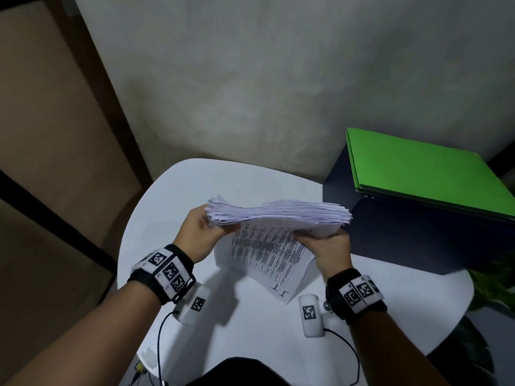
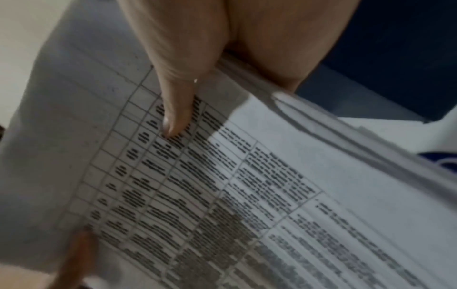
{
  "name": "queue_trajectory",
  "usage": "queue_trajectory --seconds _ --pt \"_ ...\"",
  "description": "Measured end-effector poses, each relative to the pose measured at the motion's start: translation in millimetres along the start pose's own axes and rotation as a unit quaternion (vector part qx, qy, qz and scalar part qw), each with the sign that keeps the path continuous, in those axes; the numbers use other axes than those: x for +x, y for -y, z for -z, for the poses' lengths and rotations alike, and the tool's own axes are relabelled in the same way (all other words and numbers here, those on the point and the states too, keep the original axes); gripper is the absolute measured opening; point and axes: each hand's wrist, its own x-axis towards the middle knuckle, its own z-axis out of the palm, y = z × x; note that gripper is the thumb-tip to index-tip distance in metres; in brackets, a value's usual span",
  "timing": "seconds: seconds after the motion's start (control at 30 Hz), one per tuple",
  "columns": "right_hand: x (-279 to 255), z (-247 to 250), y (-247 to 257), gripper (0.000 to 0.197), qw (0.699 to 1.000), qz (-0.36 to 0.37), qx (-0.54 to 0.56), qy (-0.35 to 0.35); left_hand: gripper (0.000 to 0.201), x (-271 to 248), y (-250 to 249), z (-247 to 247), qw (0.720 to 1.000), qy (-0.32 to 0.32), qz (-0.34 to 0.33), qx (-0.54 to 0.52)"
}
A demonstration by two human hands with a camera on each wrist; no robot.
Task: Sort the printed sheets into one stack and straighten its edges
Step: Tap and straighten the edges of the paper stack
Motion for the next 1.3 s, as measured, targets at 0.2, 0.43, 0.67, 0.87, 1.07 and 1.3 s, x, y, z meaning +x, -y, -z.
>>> queue_trajectory --seconds 0.2,0.43,0.67,0.87,1.07,1.3 --pt "-8 6 11 0.043 0.999 0.016 0.040 0.004 0.057 2 -2 2 1.000 -0.014 -0.013 -0.025" --pt "-7 -3 18 0.047 0.998 -0.031 0.027 -0.043 0.034 -2 -4 -14 0.999 -0.036 -0.005 -0.020" --pt "-8 -6 36 0.032 0.999 0.003 0.031 -0.019 0.030 4 -24 -11 0.996 -0.089 -0.027 0.004" --pt "11 -25 82 0.093 0.866 0.297 -0.393 -0.086 0.011 17 -65 9 0.963 -0.062 -0.164 0.206" --pt "19 -61 104 0.015 0.824 0.287 -0.466 0.146 0.024 27 -76 20 0.931 -0.020 -0.200 0.305" --pt "21 -28 74 0.009 0.971 0.153 -0.135 0.122 0.026 16 -15 92 0.896 0.117 0.016 0.429"
